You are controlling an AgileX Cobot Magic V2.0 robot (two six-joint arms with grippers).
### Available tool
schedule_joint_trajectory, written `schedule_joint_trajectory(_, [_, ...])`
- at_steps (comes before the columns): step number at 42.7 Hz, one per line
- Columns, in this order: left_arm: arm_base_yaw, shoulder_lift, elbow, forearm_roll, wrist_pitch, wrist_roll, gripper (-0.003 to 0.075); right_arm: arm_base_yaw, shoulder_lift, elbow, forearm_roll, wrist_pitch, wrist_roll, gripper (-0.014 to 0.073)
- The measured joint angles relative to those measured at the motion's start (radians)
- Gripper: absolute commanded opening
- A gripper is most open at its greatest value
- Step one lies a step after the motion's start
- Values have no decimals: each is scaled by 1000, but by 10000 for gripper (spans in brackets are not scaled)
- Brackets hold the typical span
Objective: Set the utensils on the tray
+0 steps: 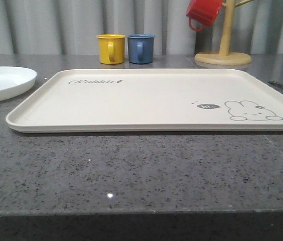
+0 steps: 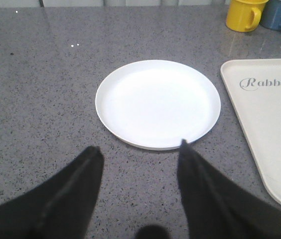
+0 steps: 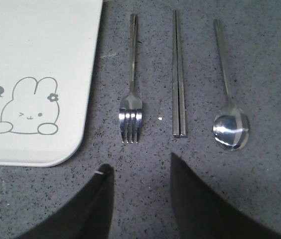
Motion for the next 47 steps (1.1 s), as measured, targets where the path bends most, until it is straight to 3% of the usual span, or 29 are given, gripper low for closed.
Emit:
schedule_joint_trajectory(20, [2, 374, -183, 28, 159, 28, 461, 0, 0, 0, 0, 0, 0, 404])
schedule_joint_trajectory(31, [116, 638, -322, 32, 180, 37, 461, 0, 0, 0, 0, 0, 0, 404])
schedule_joint_trajectory(40, [258, 831, -421, -224, 170, 244, 461, 0, 0, 0, 0, 0, 0, 404])
schedule_joint_trajectory(47, [312, 968, -482, -421, 147, 367, 461, 0, 0, 0, 0, 0, 0, 404])
